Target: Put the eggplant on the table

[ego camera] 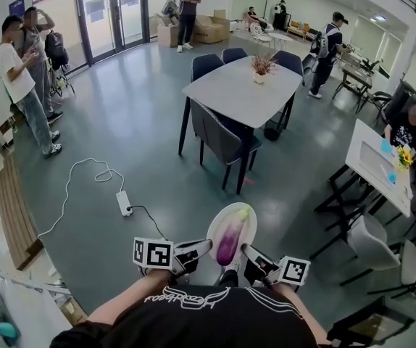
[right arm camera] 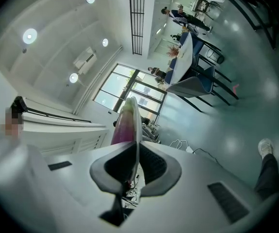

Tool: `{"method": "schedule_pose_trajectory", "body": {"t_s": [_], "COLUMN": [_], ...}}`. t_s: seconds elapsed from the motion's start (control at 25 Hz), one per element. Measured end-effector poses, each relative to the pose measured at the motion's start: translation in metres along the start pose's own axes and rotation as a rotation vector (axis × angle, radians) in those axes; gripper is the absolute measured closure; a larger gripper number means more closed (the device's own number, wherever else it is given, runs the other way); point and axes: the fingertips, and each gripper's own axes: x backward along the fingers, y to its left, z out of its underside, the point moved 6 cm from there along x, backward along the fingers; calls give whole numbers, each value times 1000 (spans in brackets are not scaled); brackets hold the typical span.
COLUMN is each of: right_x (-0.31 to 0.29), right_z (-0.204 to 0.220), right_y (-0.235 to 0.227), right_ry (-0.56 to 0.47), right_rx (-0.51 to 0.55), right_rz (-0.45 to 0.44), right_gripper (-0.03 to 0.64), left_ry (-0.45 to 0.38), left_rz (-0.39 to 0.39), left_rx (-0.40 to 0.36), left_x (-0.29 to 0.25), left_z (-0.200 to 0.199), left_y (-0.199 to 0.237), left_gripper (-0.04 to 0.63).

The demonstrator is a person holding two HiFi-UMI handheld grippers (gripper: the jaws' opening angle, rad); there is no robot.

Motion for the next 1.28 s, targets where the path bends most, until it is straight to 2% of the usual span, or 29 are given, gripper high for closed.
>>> {"method": "schedule_pose_trajectory", "body": {"t_s": [0.52,1.0,1.28], "right_x": [-26,-71,-78], "right_z": [-86,-240,-325], "right_y": [-48,-108,-141], "right_ry": [11,51,39], "right_rx": [-35,-60,-72], "right_rz": [5,-16,-27], "right_gripper": [597,597,597], "left_ry": [-1,-32,-35], "left_rz": [-21,-73,-84], "left_rx": [26,38,28], "left_x": [-71,-184,-259], "left_z": [-62,-173,-228], "left_y": [33,63,74], "left_gripper": [574,574,574]}}
